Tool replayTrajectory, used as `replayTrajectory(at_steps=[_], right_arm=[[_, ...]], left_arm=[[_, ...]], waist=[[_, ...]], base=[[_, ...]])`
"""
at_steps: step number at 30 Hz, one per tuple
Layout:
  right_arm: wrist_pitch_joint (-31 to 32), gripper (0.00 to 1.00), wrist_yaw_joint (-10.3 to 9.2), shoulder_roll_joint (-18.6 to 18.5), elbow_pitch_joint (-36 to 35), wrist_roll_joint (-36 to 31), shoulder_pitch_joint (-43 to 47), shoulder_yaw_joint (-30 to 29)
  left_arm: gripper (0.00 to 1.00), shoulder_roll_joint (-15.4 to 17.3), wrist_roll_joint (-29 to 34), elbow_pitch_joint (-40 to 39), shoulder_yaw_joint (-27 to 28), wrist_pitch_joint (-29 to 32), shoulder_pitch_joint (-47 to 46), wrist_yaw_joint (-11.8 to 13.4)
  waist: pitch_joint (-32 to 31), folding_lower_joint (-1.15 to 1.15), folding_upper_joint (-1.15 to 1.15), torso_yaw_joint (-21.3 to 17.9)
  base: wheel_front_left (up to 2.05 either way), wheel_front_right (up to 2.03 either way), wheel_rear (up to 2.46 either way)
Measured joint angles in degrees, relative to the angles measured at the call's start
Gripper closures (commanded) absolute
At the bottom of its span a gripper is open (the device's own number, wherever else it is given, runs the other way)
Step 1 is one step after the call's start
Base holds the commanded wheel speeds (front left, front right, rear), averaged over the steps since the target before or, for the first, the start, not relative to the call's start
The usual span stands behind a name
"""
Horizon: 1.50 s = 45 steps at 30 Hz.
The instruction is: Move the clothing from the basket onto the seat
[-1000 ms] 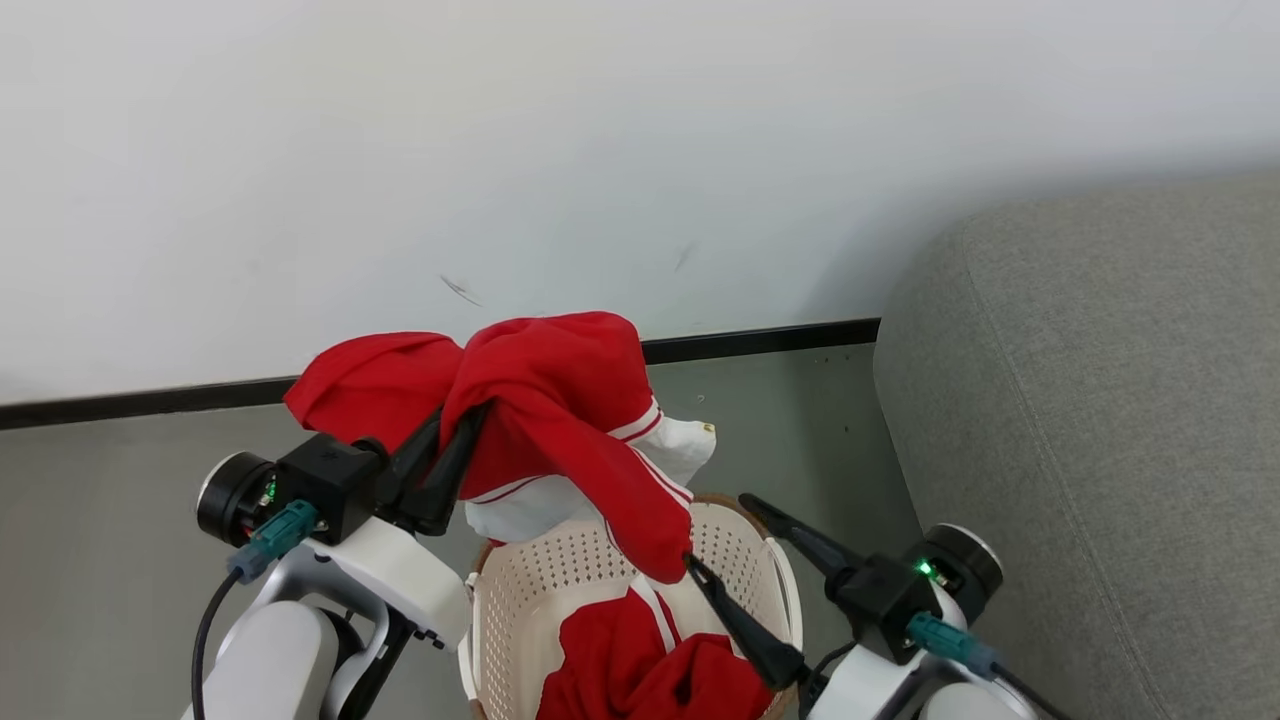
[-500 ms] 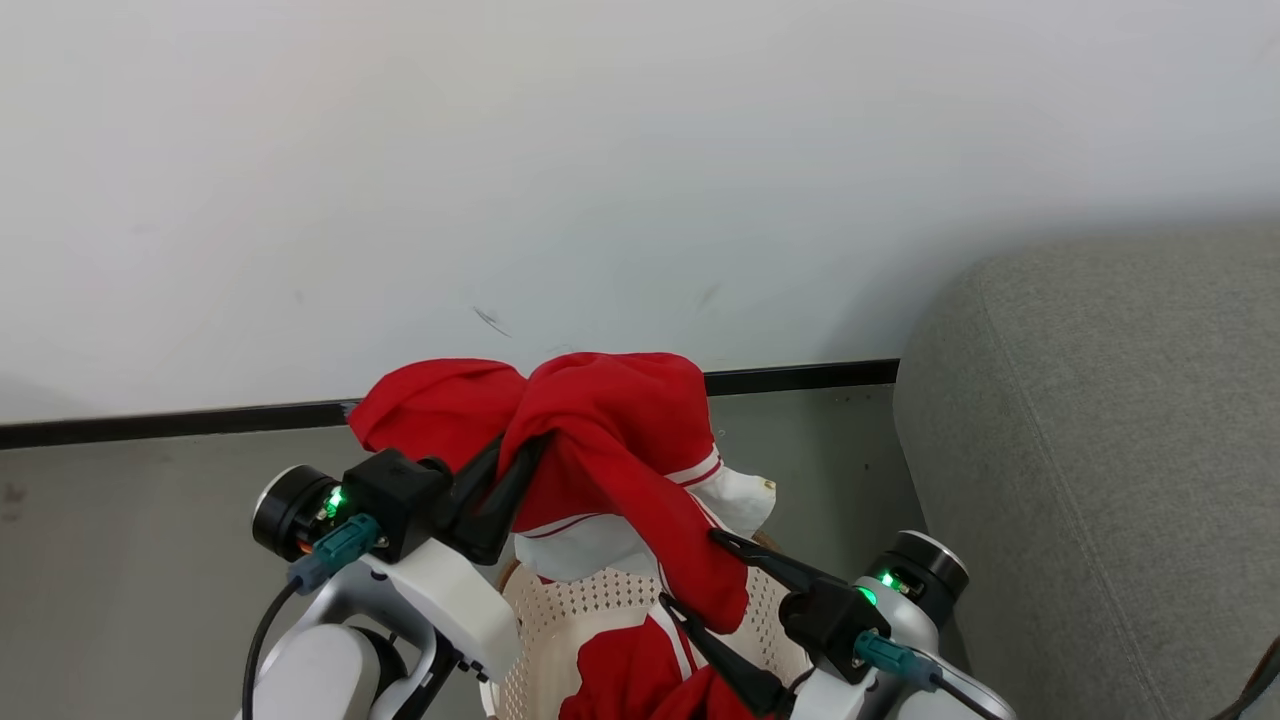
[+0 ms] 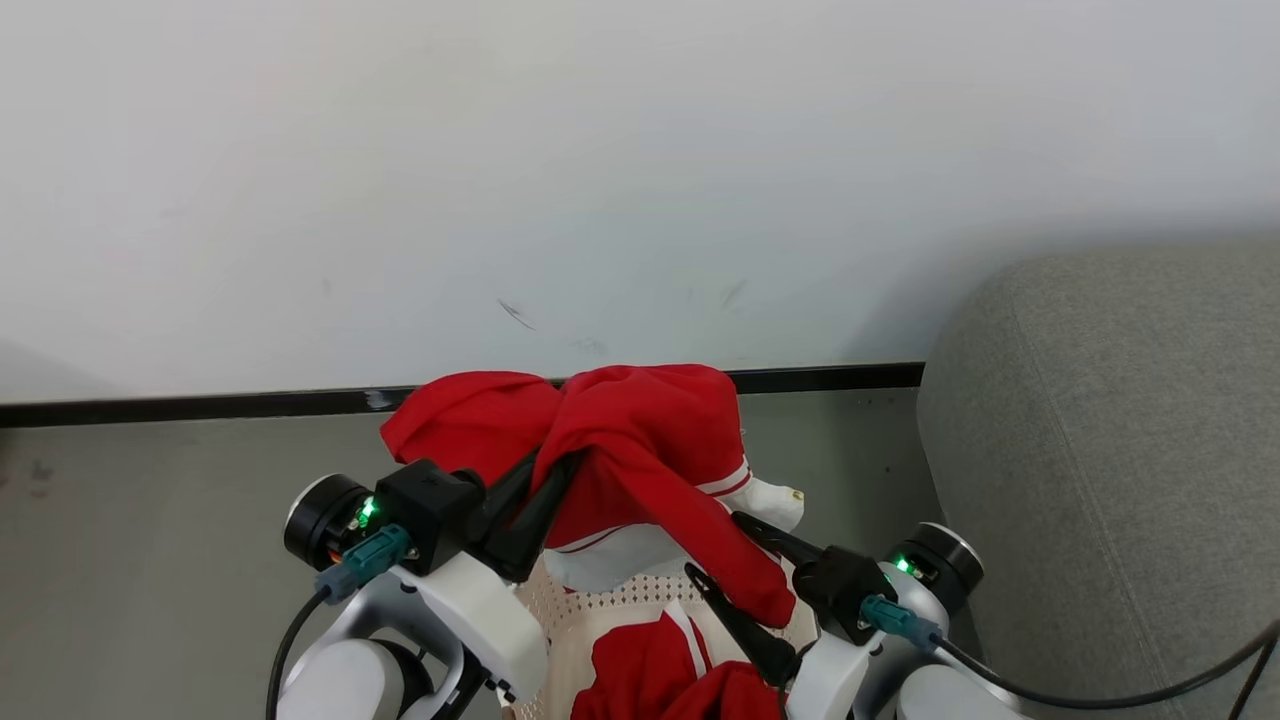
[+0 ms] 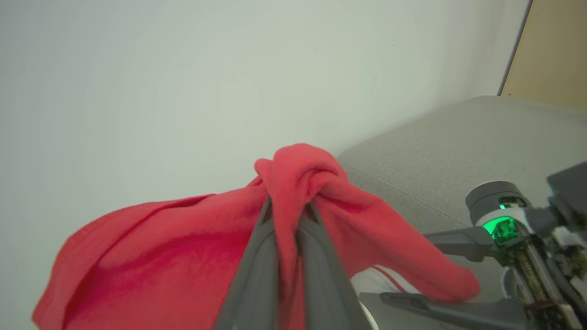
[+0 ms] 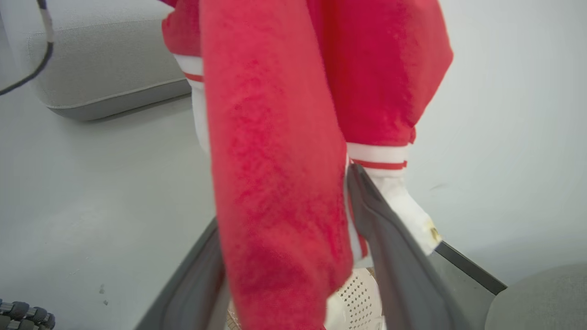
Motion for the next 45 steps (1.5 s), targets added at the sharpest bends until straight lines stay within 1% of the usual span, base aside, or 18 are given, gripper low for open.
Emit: replayTrajectory(at_steps=[1, 2, 3, 5, 6, 8, 10, 11, 19, 20, 21, 22, 23, 24, 25, 34, 39, 45], right_arm=[[0.00, 0.42, 0.00, 0.08, 0.36, 0.02, -0.04, -0.29], [0.00, 0.53, 0.00, 0.13, 0.83, 0.07, -0.25, -0.35], [0.00, 0.60, 0.00, 0.16, 1.21, 0.07, -0.58, -0.42], [0.00, 0.69, 0.00, 0.20, 1.27, 0.22, -1.19, -0.89], [0.00, 0.69, 0.00, 0.27, 1.26, 0.53, -1.35, -1.04], [0.00, 0.80, 0.00, 0.38, 1.24, 0.65, -1.76, -1.05], [0.00, 0.96, 0.00, 0.47, 1.07, 0.93, -2.10, -1.08], [0.00, 1.00, 0.00, 0.52, 0.98, 1.12, -2.09, -1.03], [0.00, 1.00, 0.00, 0.67, -1.36, 4.23, -1.42, -3.81], [0.00, 1.00, 0.00, 0.66, -1.98, 4.38, -0.93, -4.82], [0.00, 1.00, 0.00, 0.66, -2.42, 4.41, -0.49, -5.79], [0.00, 1.00, 0.00, 0.68, -2.87, 4.52, -0.10, -6.99], [0.00, 1.00, 0.00, 0.68, -3.58, 4.75, 0.27, -8.26], [0.00, 1.00, 0.00, 0.67, -4.31, 4.89, 0.47, -9.60], [0.01, 1.00, 0.00, 0.68, -5.05, 4.91, 0.44, -10.98], [0.01, 1.00, 0.00, 0.56, -13.96, 4.65, 0.36, -23.24], [0.00, 1.00, -0.01, -0.37, -18.39, 3.68, 0.73, -29.13], [0.00, 1.00, -0.01, -1.88, -21.89, 2.22, 5.10, -35.71]], left_arm=[[1.00, -0.05, -0.09, -0.12, 0.00, 0.00, 0.24, 0.01], [1.00, -0.12, -0.21, -0.19, 0.00, 0.00, 0.42, 0.01], [1.00, -0.18, -0.45, -0.25, -0.01, 0.02, 0.51, 0.03], [1.00, -0.32, -0.92, -0.52, -0.02, 0.07, 0.51, 0.09], [1.00, -0.35, -1.02, -0.67, -0.03, 0.08, 0.51, 0.10], [1.00, -0.40, -1.02, -0.92, -0.11, 0.49, 0.51, 0.11], [1.00, -0.42, -1.02, -1.10, -0.18, 0.49, 0.57, 0.53], [1.00, -0.41, -1.02, -1.15, -0.18, 0.49, 0.62, 0.54], [1.00, -0.68, -1.82, -1.21, -0.11, 0.47, 1.74, 0.59], [0.78, -0.80, -1.94, -1.21, -0.09, 0.45, 1.74, 0.59], [0.64, -0.88, -1.94, -1.21, -0.08, 0.38, 1.74, 0.59], [0.58, -0.96, -1.96, -1.20, -0.08, 0.08, 1.74, 0.59], [0.47, -1.05, -1.99, -1.20, -0.08, -0.22, 1.74, 0.59], [0.16, -1.21, -2.00, -1.19, -0.09, -0.59, 1.74, 0.59], [0.00, -1.42, -2.00, -1.20, -0.11, -0.88, 1.73, 0.59], [0.00, -2.04, -2.49, -1.00, -1.26, -2.63, 1.69, 0.51], [0.00, -2.14, -2.99, -0.15, -2.33, -3.12, 1.69, 0.49], [0.00, -2.33, -3.07, 0.70, -4.07, -3.81, 1.70, -0.01]], waist=[[0.07, 0.00, 0.00, 0.04], [0.14, 0.00, 0.00, 0.03], [0.20, 0.00, 0.00, -0.01], [0.32, 0.00, 0.00, -0.14], [0.39, 0.00, 0.00, -0.22], [0.53, 0.00, 0.00, -0.42], [0.66, 0.00, 0.00, -0.65], [0.73, 0.00, 0.00, -0.78], [1.05, 0.00, 0.00, -2.01], [1.07, 0.00, 0.00, -2.22], [1.10, 0.00, 0.00, -2.47], [1.11, 0.00, 0.00, -2.71], [1.13, 0.00, 0.00, -2.98], [1.14, 0.00, 0.00, -3.26], [1.15, 0.00, 0.00, -3.55], [1.01, 0.00, 0.00, -6.45], [0.76, 0.00, 0.00, -8.17], [0.28, 0.00, 0.00, -10.69]], base=[[0.00, 0.00, 0.00], [0.00, 0.00, 0.00], [0.00, 0.00, 0.00], [0.00, 0.00, 0.00], [0.00, 0.00, 0.00], [0.00, 0.00, 0.00], [0.00, 0.00, 0.00], [0.00, 0.00, 0.00], [0.00, 0.00, 0.00], [0.00, 0.00, 0.00], [0.00, 0.00, 0.00], [0.00, 0.00, 0.00], [0.00, 0.00, 0.00], [0.00, 0.00, 0.00], [0.00, 0.00, 0.00], [0.00, 0.00, 0.00], [0.00, 0.00, 0.00], [0.00, 0.00, 0.00]])
